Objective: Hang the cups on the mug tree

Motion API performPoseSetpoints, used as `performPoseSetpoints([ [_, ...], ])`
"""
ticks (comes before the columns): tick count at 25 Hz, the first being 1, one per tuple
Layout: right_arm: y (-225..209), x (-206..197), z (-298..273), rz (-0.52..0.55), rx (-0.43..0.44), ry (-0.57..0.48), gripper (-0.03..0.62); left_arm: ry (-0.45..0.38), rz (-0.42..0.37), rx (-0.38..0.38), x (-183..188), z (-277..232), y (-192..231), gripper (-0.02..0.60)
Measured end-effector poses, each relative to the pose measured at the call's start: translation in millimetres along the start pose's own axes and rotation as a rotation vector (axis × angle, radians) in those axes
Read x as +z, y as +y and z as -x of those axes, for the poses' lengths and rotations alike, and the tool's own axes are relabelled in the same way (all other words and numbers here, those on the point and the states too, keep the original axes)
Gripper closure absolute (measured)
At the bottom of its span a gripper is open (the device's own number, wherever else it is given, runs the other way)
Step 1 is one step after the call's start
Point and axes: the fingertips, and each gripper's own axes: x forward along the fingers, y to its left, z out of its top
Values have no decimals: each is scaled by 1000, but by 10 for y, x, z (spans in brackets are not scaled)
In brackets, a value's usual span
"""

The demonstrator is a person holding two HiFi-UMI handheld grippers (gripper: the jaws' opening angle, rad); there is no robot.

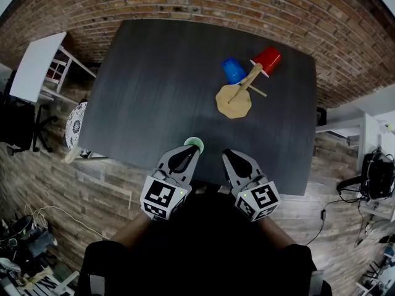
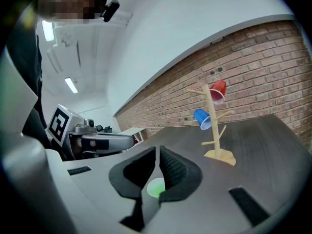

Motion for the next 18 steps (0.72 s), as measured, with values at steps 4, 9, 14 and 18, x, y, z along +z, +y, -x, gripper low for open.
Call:
performPoseSetpoints([
  [4,-46,-79,-54,-43,-14,49,543,-16,15,57,2,40,253,555],
  [9,-125,-333,-131,-57,-12,129,543,79,-20,138,-375,59,863,555],
  [14,-215,-741,-306,-39,1,276,543,222,-11,143,-1028,22,1270,419],
  [18,-227,-1042,-489,104,36,373,539,339,-64,43,-1499,-90,1230,376],
])
